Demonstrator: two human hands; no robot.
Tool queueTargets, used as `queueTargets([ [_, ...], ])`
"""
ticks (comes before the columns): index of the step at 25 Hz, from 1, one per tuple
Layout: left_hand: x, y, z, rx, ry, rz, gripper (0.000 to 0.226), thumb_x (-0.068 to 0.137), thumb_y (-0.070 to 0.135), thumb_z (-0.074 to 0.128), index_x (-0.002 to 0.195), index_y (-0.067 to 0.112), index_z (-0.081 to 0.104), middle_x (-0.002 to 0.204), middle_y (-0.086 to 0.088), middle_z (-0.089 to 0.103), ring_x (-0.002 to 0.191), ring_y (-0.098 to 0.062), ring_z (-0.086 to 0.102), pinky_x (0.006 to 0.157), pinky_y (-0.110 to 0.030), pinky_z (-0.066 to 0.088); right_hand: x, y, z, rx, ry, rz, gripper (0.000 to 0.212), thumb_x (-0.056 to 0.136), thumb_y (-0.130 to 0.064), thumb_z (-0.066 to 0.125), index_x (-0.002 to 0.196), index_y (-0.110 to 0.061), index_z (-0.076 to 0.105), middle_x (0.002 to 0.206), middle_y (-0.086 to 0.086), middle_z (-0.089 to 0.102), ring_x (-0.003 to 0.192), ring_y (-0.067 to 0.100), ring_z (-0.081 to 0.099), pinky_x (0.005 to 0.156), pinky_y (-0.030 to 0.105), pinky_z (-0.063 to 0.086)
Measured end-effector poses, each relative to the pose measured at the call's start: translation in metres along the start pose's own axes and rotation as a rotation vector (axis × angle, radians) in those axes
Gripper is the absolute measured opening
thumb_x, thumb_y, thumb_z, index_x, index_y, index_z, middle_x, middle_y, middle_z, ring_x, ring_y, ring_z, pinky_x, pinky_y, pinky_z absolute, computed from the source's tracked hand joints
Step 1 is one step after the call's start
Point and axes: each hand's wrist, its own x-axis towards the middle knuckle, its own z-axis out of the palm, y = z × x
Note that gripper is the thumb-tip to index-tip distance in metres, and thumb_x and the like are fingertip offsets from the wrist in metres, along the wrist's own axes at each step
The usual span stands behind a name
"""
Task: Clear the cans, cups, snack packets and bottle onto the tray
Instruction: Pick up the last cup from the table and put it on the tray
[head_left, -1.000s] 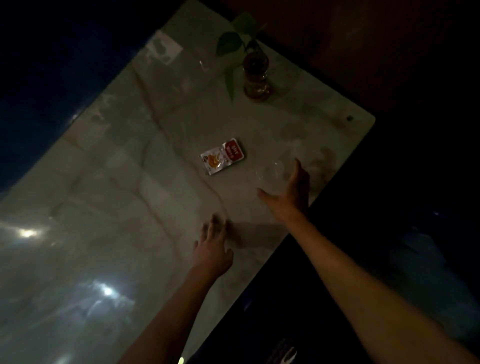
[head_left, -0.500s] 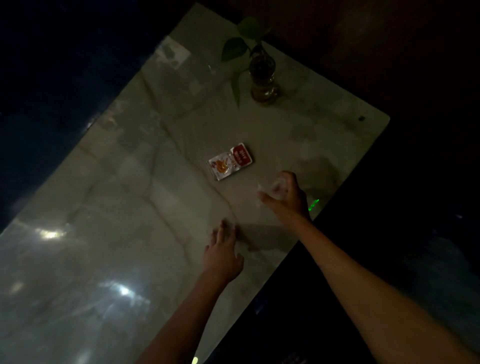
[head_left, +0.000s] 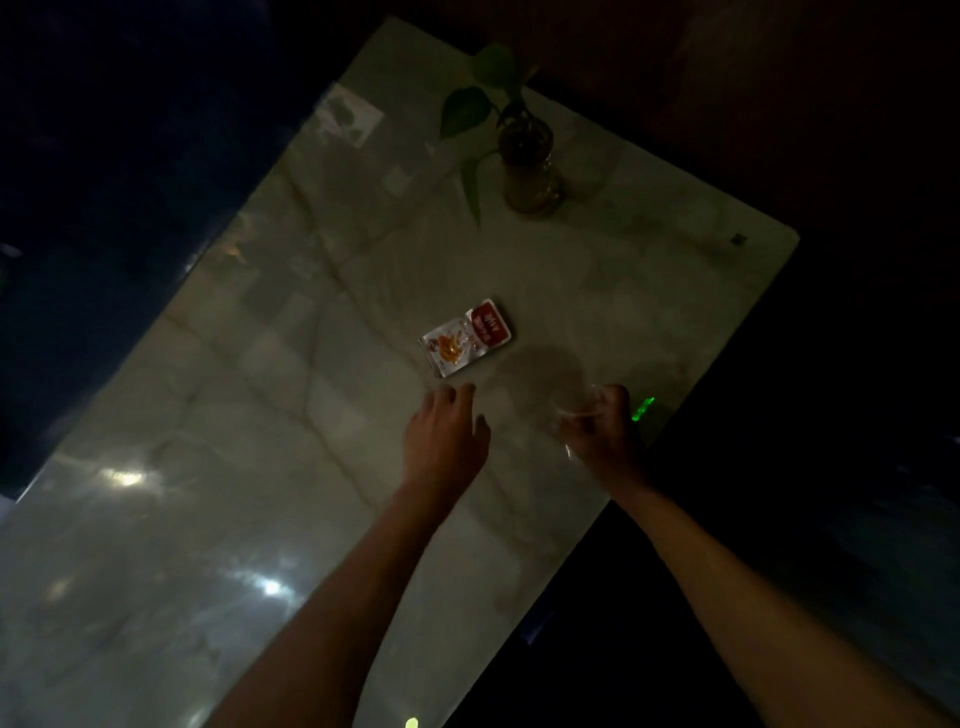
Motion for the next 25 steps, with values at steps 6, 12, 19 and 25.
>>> queueTargets([
  [6,0.082,0.012,-0.019,0.113,-0.029,0.094,0.07,0.087,0.035,0.059,0.147,0.012,0.03,0.146,-0.017,0.036,0.129,-0.036,0.039,0.101,-0.048,0.043,0.004,0.002,0.0,-0.078,-0.073,-0.03,0.061,0.071,-0.015,0.083,0.117,-0.011,0.043,0.094,0.002,0.056,0.082,0.024,0.061,0.075,0.041,0.05],
  [12,0.104,0.007,0.0,0.092,-0.278,-0.003,0.085,0.088,0.025,0.059,0.155,0.017,0.007,0.16,-0.019,0.013,0.142,-0.039,0.023,0.111,-0.053,0.032,0.004,-0.004,-0.004,-0.049,-0.123,-0.003,0.055,0.07,-0.016,0.083,0.103,-0.02,0.039,0.089,0.006,0.052,0.071,0.023,0.056,0.063,0.033,0.046],
  [19,0.031,-0.02,0.019,-0.102,-0.071,-0.087,0.059,0.086,0.018,0.052,0.144,0.021,0.041,0.134,-0.008,0.058,0.114,-0.031,0.059,0.086,-0.041,0.052,0.002,-0.009,-0.01,-0.062,-0.224,0.027,0.054,0.067,-0.013,0.082,0.109,-0.018,0.048,0.094,-0.002,0.064,0.078,0.01,0.064,0.066,0.026,0.051],
  [25,-0.112,-0.094,0.045,-0.556,0.072,-0.486,0.013,0.082,0.022,0.065,0.095,0.023,0.067,0.081,0.0,0.072,0.076,-0.02,0.069,0.06,-0.027,0.046,-0.048,0.001,0.008,-0.304,-0.426,0.04,0.053,0.068,-0.005,0.086,0.104,-0.023,0.052,0.09,0.001,0.065,0.077,0.018,0.062,0.071,0.034,0.051],
])
